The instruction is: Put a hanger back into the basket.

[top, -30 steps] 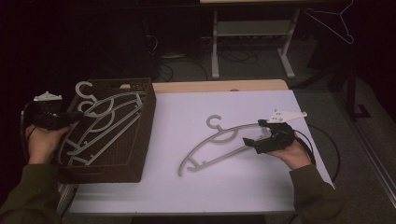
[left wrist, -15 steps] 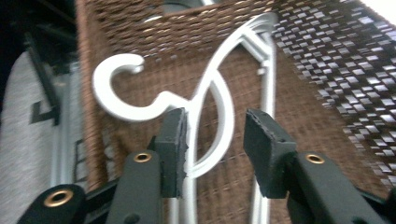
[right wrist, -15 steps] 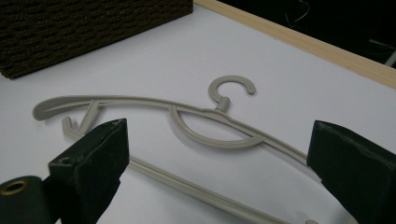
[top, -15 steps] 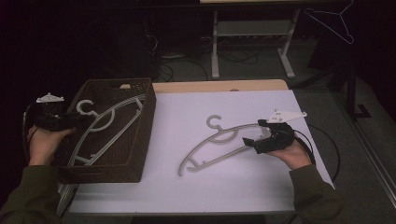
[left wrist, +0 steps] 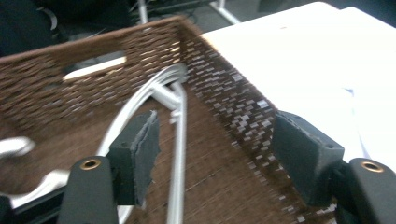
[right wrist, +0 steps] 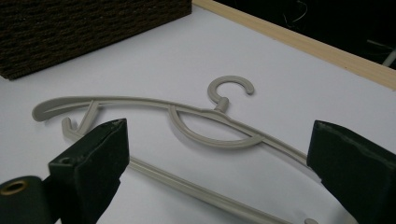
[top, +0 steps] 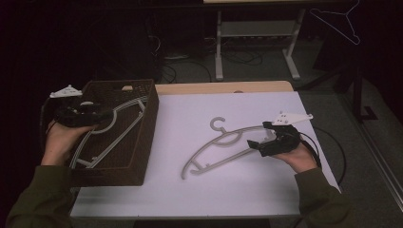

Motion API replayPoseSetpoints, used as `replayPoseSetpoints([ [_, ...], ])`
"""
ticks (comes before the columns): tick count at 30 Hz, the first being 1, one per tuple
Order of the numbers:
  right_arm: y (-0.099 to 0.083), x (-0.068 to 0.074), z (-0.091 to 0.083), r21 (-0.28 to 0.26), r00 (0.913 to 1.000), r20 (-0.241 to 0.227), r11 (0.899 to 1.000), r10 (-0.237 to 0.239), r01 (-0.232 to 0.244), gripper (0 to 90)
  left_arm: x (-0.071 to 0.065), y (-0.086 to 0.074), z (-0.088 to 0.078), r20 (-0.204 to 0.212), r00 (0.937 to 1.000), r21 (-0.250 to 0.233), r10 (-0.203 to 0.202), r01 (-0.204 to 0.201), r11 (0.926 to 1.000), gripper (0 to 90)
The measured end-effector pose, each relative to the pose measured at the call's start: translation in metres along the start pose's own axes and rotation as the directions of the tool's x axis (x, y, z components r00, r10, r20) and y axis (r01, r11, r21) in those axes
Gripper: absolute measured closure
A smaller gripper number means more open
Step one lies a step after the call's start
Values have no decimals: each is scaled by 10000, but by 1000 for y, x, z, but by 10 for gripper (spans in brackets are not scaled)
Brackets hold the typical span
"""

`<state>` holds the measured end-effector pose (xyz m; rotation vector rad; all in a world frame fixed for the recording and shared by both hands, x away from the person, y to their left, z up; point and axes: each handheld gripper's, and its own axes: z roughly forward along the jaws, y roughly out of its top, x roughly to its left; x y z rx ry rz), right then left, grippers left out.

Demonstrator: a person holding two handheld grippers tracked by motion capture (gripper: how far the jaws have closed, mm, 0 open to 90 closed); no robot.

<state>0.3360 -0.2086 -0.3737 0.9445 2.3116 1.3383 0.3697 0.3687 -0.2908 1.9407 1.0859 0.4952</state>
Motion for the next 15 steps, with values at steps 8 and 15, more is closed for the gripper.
replayPoseSetpoints([
  [8,0,-1,-2,-64,9999,56,9999,142,-141,51,-41,17,26,937,9951,-169,300,-286,9994,229],
  [15,-1,-6,-5,-74,9993,260,9996,262,-260,58,-85,31,52,1875,9792,-273,778,-740,9969,196],
])
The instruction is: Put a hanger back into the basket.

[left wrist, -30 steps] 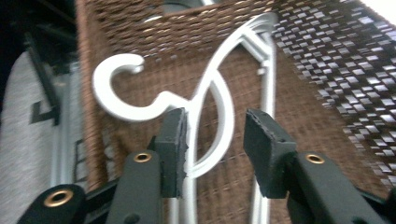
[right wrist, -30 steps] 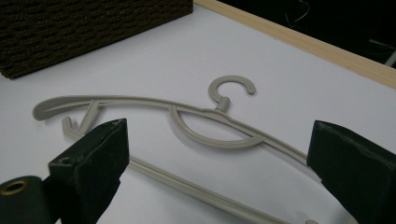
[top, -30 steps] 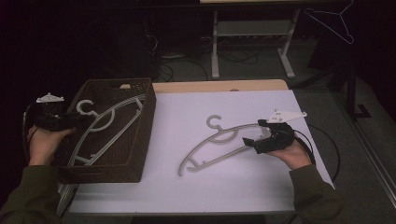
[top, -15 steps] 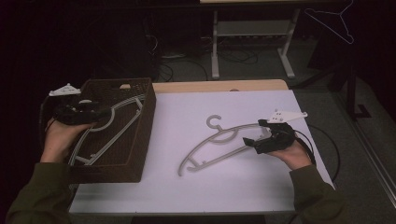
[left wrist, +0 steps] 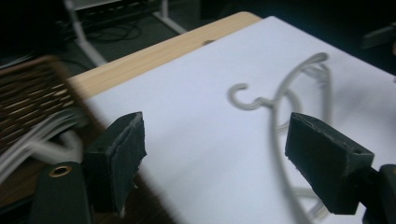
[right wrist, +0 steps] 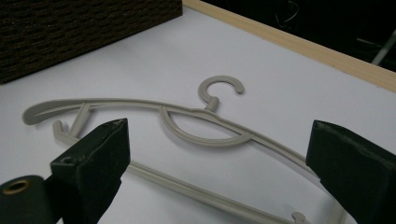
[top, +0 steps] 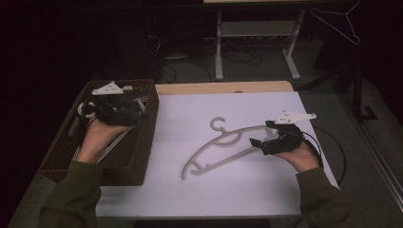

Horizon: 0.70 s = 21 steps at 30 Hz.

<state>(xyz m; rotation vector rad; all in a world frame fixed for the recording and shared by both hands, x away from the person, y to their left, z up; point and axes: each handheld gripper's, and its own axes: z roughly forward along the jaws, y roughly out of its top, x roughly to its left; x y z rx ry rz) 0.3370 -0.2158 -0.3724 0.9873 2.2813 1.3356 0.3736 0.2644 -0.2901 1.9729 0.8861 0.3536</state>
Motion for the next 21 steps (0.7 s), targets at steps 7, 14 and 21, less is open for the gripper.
replayPoseSetpoints([
  [7,-2,-6,-5,117,9991,388,9998,163,-168,101,-40,7,38,750,9959,25,506,-509,9987,188],
  [14,-4,-16,-8,114,9948,922,9990,431,-443,221,-67,2,70,1365,9870,42,854,-868,9962,183],
  [21,-15,-34,-8,589,9751,2052,9934,847,-987,616,-75,-8,90,1563,9839,95,861,-887,9960,183],
])
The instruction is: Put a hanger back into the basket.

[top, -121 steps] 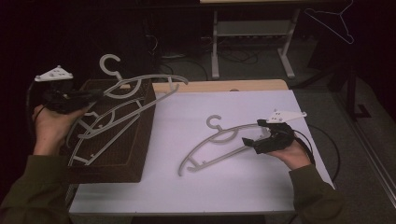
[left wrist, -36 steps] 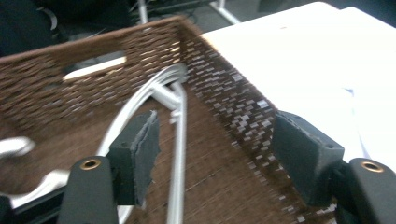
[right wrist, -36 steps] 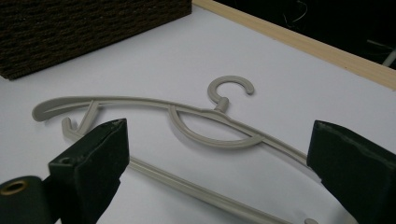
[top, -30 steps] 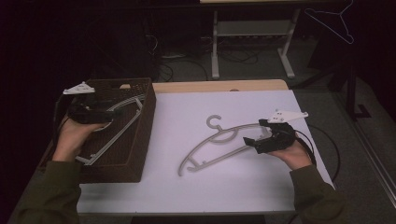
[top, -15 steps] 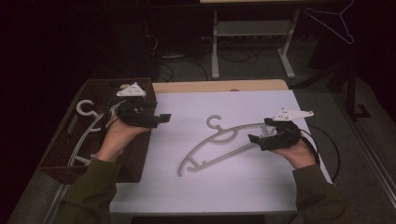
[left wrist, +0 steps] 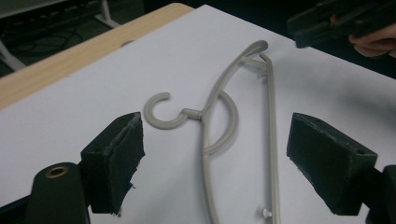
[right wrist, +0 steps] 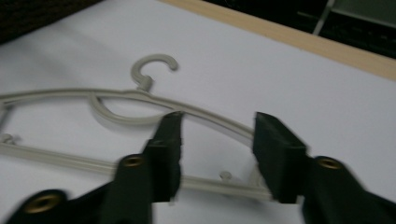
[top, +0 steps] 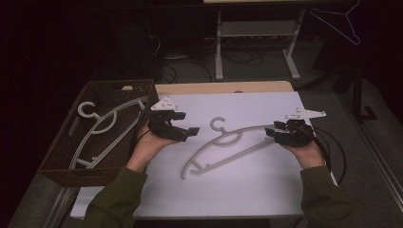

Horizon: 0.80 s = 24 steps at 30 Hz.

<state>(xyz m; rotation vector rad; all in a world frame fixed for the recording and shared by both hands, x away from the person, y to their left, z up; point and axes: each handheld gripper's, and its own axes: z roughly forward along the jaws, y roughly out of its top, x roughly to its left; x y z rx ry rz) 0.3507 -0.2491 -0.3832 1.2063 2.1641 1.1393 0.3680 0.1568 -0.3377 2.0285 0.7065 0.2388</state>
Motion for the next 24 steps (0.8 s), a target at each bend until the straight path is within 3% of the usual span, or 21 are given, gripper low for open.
replayPoseSetpoints([
  [1,-1,-3,1,91,9999,144,9999,44,-45,646,0,-1,2,-33,10000,75,84,-84,9999,183],
  [2,-6,-10,5,251,9993,289,9994,221,-228,775,0,-2,5,-42,10000,-21,-1,1,10000,183],
  [3,-6,-10,5,251,9993,289,9994,221,-228,775,0,-2,5,-42,10000,-21,-1,1,10000,184],
  [6,-13,-22,13,597,9969,658,9971,436,-475,891,1,-4,9,-26,10000,41,29,-29,10000,184],
  [15,-26,-29,36,1389,9937,996,9882,507,-643,893,4,-11,17,36,9999,260,-132,131,9996,184],
  [24,-34,-31,43,1544,9936,983,9855,561,-709,894,7,-17,25,-37,9998,578,-205,206,9981,183],
])
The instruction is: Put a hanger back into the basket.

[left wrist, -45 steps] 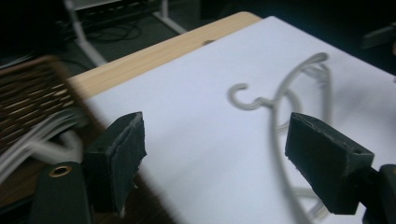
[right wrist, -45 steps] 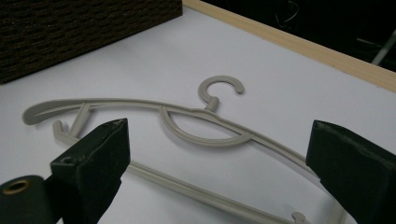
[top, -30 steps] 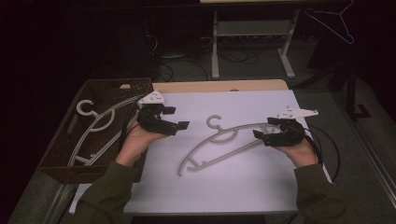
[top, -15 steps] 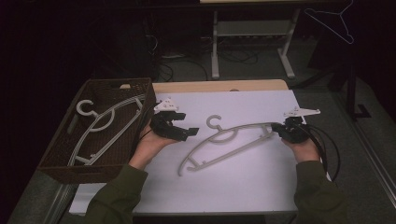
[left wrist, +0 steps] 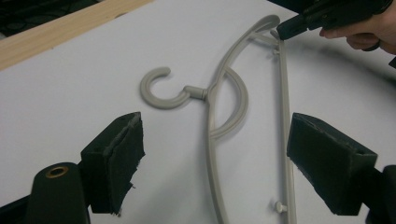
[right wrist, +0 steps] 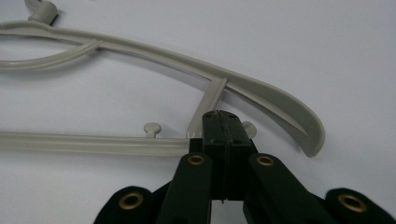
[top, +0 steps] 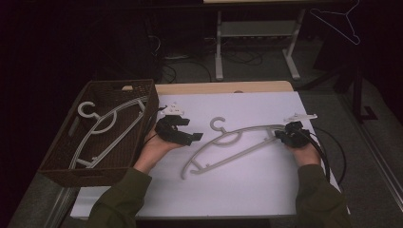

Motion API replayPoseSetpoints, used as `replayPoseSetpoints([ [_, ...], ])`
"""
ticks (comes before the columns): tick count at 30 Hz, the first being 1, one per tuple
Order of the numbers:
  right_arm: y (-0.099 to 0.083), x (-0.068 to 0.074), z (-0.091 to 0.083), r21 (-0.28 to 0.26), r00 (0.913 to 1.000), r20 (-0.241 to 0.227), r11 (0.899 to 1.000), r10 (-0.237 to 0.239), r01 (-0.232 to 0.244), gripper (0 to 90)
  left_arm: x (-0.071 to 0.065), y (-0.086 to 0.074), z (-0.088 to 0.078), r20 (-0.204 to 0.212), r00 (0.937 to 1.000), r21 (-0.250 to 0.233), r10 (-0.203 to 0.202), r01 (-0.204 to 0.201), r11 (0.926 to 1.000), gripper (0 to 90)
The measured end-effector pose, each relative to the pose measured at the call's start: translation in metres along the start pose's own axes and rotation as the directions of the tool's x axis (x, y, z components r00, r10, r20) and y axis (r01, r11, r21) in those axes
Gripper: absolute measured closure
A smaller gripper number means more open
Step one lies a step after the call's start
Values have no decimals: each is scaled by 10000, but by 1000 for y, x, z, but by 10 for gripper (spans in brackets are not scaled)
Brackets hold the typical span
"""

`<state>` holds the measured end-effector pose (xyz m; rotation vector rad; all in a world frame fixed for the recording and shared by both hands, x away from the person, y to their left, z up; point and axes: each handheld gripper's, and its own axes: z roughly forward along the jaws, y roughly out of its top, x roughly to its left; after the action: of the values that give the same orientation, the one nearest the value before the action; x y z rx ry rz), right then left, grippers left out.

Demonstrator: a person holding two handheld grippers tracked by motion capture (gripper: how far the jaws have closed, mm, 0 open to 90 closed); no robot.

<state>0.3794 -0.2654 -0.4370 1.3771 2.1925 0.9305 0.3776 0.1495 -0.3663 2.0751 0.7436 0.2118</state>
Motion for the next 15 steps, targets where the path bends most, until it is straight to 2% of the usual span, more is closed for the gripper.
replayPoseSetpoints([
  [5,-2,-1,2,102,10000,-53,9999,27,-26,894,1,-3,8,-164,9999,275,48,-44,9996,186],
  [7,-2,-1,2,94,10000,-32,10000,-20,20,894,2,-5,15,-200,9996,543,198,-187,9983,194],
  [11,-2,-1,2,168,10000,-54,9998,57,-56,895,5,-11,37,-259,9993,1235,268,-234,9921,213],
  [15,-3,-1,3,185,9999,-74,9998,70,-69,894,4,-15,58,-88,9995,1726,292,-272,9846,237],
])
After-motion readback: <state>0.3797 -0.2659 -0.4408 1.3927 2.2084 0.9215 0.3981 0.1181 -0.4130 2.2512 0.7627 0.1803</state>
